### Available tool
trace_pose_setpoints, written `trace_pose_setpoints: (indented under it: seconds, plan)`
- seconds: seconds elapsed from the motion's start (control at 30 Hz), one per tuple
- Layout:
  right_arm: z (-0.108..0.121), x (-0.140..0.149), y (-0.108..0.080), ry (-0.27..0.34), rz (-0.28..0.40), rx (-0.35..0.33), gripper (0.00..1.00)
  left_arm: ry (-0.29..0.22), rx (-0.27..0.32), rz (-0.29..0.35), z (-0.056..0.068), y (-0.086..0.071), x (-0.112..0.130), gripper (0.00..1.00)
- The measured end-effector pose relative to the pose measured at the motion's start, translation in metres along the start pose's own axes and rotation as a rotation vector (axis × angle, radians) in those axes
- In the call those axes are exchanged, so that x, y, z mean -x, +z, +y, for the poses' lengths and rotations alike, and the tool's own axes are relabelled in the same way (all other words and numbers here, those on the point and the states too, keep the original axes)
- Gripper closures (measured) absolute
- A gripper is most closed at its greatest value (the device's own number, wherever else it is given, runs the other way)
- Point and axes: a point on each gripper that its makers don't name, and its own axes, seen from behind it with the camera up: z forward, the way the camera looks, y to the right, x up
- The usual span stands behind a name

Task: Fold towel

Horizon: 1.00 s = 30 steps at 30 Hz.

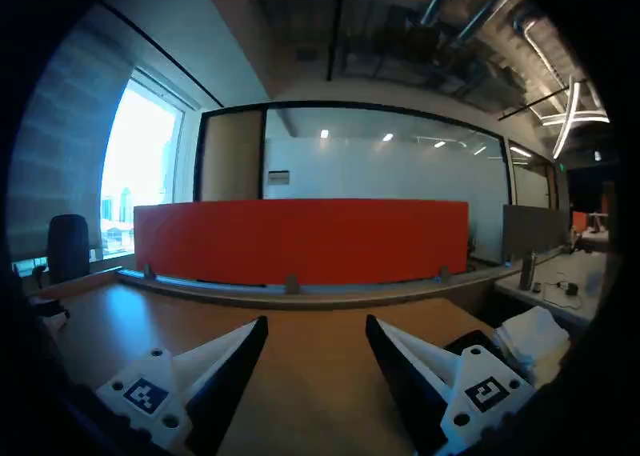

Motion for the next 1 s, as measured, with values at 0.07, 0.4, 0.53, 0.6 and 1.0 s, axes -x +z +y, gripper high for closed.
trace_pose_setpoints:
  seconds: [0.07,0.4,0.53,0.6,1.0]
  plan:
    - [0.003,0.007,0.000,0.000,-0.004,0.008,0.06,0.000,0.000,0.000,0.000,0.000,0.000,0.06]
    - [0.014,0.047,-0.001,0.028,-0.038,0.019,0.06,0.000,0.000,0.000,0.001,0.000,-0.001,0.06]
    - [0.014,0.059,-0.002,0.033,-0.037,0.010,0.06,0.000,0.000,0.000,0.001,0.000,-0.001,0.06]
    - [0.014,0.064,-0.003,0.033,-0.032,0.004,0.06,0.000,0.000,0.000,0.001,0.000,-0.001,0.06]
    - [0.022,0.082,-0.006,0.051,-0.013,0.013,0.06,0.000,0.000,0.000,0.001,-0.001,-0.002,0.06]
